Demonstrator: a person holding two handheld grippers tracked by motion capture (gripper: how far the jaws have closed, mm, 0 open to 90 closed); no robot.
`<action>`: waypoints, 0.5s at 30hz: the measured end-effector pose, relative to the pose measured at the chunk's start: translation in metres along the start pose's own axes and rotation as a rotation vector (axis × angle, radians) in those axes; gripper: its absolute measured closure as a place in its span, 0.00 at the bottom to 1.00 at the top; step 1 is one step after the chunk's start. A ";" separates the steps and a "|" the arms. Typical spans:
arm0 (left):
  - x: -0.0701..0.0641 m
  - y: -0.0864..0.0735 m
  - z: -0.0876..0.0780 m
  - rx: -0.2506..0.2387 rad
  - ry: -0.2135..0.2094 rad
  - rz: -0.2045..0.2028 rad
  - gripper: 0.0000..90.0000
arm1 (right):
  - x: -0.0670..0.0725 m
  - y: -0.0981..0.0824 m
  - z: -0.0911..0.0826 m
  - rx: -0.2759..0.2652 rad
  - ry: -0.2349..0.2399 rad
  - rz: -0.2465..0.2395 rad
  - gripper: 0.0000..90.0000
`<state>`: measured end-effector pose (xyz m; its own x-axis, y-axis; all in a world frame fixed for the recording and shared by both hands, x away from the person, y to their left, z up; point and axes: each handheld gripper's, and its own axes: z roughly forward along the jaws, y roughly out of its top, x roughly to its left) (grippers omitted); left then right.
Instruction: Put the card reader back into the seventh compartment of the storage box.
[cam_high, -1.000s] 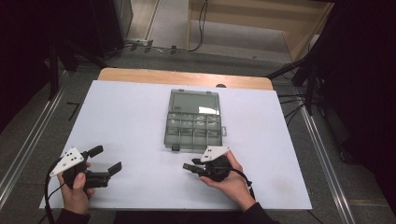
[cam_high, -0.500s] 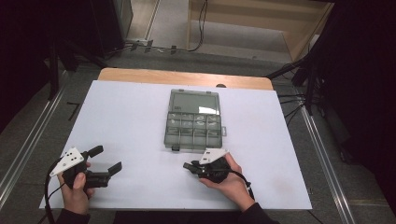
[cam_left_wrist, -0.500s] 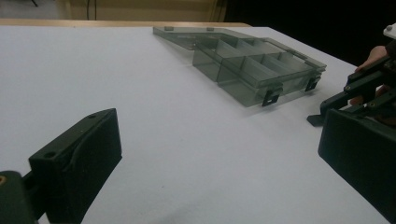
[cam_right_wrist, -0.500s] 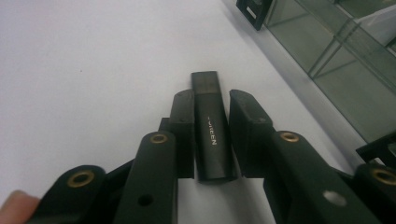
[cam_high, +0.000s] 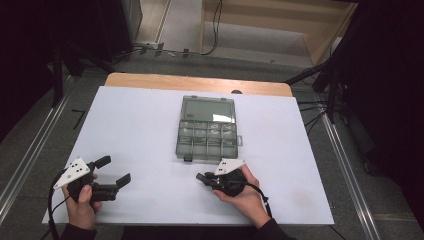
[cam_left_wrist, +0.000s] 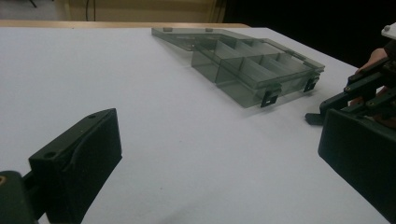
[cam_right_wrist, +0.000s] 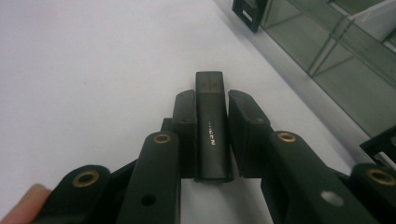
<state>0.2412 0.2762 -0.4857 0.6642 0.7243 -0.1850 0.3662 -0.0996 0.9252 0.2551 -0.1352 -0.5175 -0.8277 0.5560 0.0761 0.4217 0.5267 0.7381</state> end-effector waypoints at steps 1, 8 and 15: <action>0.000 0.000 0.000 -0.001 0.000 0.001 0.00 | 0.000 0.001 -0.001 -0.001 -0.002 0.001 0.80; 0.000 0.000 -0.001 -0.005 0.002 0.001 0.00 | 0.001 0.004 -0.006 -0.020 -0.007 0.000 0.80; -0.001 0.000 0.000 -0.005 -0.001 0.004 0.00 | 0.001 0.007 -0.013 -0.048 -0.001 0.009 0.79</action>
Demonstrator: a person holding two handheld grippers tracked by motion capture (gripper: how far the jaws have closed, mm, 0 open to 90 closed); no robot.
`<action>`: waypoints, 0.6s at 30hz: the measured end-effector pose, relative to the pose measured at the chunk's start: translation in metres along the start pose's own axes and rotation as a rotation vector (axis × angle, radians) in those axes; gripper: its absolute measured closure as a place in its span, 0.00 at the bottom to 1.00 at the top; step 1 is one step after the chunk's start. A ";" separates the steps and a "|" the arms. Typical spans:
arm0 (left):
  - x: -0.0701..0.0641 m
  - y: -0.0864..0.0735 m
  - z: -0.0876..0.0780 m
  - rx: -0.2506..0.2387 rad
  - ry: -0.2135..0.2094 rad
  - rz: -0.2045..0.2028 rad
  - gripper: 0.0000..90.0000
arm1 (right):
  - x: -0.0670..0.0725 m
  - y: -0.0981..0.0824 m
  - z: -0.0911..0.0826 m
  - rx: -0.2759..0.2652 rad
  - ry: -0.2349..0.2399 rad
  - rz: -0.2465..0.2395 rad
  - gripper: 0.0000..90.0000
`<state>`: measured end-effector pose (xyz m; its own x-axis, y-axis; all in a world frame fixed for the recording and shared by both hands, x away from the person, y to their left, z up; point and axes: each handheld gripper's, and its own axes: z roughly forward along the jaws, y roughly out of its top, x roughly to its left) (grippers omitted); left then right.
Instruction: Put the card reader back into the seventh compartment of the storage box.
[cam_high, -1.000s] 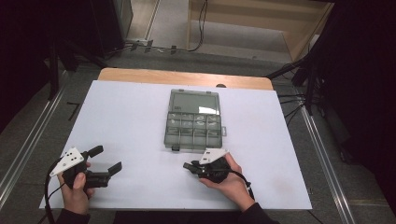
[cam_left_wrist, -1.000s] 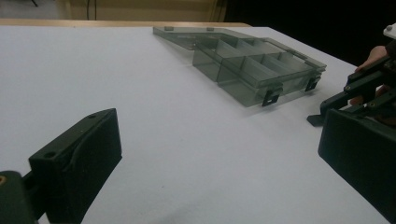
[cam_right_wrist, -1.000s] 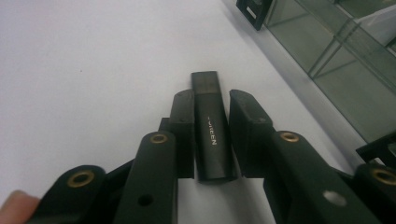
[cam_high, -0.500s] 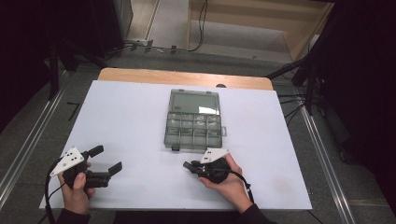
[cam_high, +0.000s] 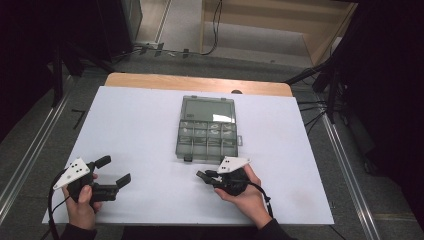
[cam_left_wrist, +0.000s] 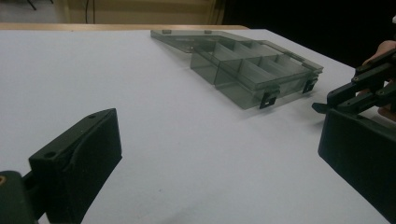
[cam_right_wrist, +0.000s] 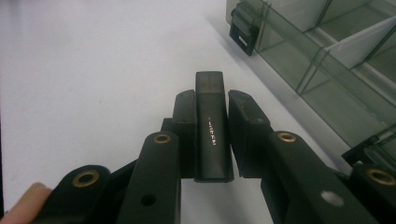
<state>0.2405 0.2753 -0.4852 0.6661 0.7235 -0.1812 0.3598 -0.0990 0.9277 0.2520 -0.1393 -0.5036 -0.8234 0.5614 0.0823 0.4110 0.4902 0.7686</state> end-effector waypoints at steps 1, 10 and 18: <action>0.000 0.000 0.000 -0.001 0.000 0.000 0.00 | 0.000 0.001 -0.001 -0.002 -0.003 0.001 0.79; -0.001 0.000 0.000 -0.010 -0.002 0.001 0.00 | -0.003 0.003 -0.008 -0.022 -0.004 0.018 0.79; -0.001 0.001 0.001 -0.015 -0.005 -0.002 0.00 | -0.005 0.004 -0.013 -0.027 -0.009 0.035 0.79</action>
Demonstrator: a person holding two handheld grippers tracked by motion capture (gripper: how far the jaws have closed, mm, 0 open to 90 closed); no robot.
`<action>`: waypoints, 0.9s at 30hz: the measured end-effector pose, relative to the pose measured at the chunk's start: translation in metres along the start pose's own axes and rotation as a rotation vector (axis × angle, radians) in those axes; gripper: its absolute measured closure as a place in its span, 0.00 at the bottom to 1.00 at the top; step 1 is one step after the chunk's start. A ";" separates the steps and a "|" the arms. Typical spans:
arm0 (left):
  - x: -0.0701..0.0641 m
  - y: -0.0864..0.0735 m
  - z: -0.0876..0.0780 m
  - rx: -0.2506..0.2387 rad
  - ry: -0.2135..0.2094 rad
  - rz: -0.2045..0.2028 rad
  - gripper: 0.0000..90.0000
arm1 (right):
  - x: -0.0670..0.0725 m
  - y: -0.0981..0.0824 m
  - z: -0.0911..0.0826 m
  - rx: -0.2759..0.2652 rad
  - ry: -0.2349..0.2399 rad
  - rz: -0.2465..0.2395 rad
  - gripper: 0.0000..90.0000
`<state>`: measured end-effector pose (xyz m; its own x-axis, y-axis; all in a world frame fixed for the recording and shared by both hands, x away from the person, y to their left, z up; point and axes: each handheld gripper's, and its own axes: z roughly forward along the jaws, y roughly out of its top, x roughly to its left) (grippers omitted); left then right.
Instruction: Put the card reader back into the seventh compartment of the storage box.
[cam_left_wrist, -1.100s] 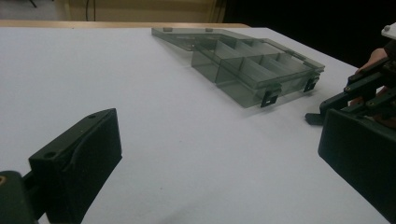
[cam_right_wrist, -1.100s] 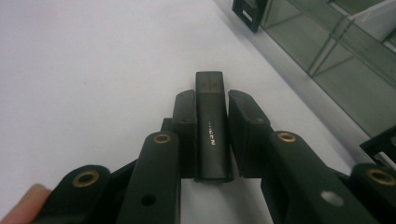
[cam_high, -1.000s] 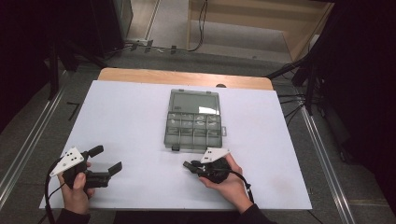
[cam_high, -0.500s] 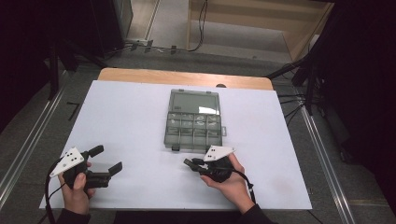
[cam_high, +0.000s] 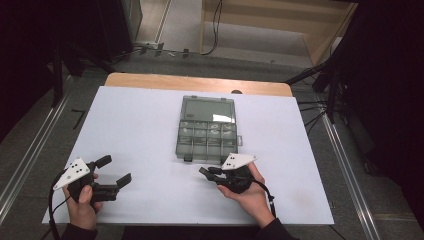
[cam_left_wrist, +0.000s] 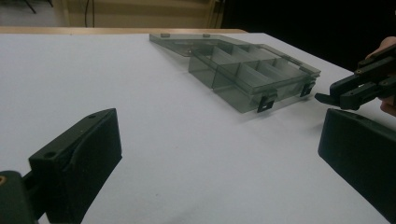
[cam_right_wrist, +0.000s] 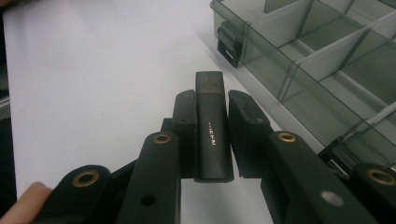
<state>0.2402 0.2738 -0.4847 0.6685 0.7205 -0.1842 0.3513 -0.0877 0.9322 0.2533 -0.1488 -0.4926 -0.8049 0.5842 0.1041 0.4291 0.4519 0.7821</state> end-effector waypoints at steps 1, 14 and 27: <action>0.000 0.000 0.000 0.000 0.000 0.000 0.00 | -0.001 0.000 -0.001 -0.003 -0.002 0.000 0.79; -0.001 0.000 0.001 -0.002 -0.004 -0.001 0.00 | -0.007 0.007 -0.009 -0.016 -0.010 0.016 0.79; -0.001 0.000 0.000 -0.007 -0.002 0.006 0.00 | -0.014 0.015 -0.016 -0.031 -0.020 0.021 0.79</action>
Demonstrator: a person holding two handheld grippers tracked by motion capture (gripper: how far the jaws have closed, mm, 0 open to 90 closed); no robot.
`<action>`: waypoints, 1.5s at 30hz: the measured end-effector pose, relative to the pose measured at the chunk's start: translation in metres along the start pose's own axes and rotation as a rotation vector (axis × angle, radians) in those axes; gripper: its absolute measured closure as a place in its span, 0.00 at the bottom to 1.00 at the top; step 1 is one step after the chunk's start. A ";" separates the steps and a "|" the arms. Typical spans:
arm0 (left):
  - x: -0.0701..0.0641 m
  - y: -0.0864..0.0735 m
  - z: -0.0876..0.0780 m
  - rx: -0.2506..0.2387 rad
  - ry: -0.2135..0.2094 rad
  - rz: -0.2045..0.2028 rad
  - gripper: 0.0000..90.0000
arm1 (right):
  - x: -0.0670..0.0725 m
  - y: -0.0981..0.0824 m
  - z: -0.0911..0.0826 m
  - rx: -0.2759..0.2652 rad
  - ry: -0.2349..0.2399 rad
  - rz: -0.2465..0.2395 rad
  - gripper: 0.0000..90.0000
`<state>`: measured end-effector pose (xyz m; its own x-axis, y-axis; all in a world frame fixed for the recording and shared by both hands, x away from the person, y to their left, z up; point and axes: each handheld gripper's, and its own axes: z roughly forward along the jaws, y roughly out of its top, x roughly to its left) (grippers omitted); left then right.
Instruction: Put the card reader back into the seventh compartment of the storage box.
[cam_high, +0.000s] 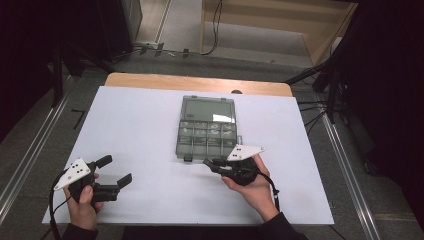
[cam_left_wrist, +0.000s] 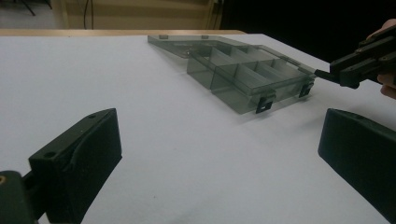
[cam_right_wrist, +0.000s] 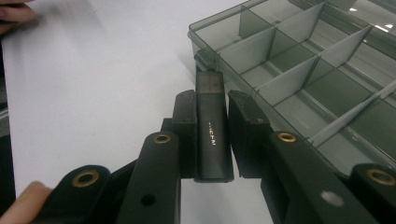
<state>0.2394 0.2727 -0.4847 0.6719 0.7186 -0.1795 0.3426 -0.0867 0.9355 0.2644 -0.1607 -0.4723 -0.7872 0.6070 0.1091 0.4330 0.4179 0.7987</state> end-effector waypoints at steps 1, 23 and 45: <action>0.000 0.000 0.000 -0.006 -0.002 -0.001 0.00 | -0.001 0.000 0.000 -0.003 -0.001 -0.002 0.79; 0.000 0.000 -0.001 -0.007 -0.007 0.006 0.00 | -0.011 0.016 -0.005 -0.003 -0.019 0.011 0.79; 0.001 0.000 -0.001 -0.006 -0.008 0.003 0.00 | -0.027 0.028 -0.003 -0.001 -0.076 0.049 0.79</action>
<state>0.2393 0.2734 -0.4850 0.6783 0.7125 -0.1795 0.3368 -0.0844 0.9378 0.2969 -0.1675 -0.4507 -0.7292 0.6765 0.1031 0.4700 0.3856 0.7940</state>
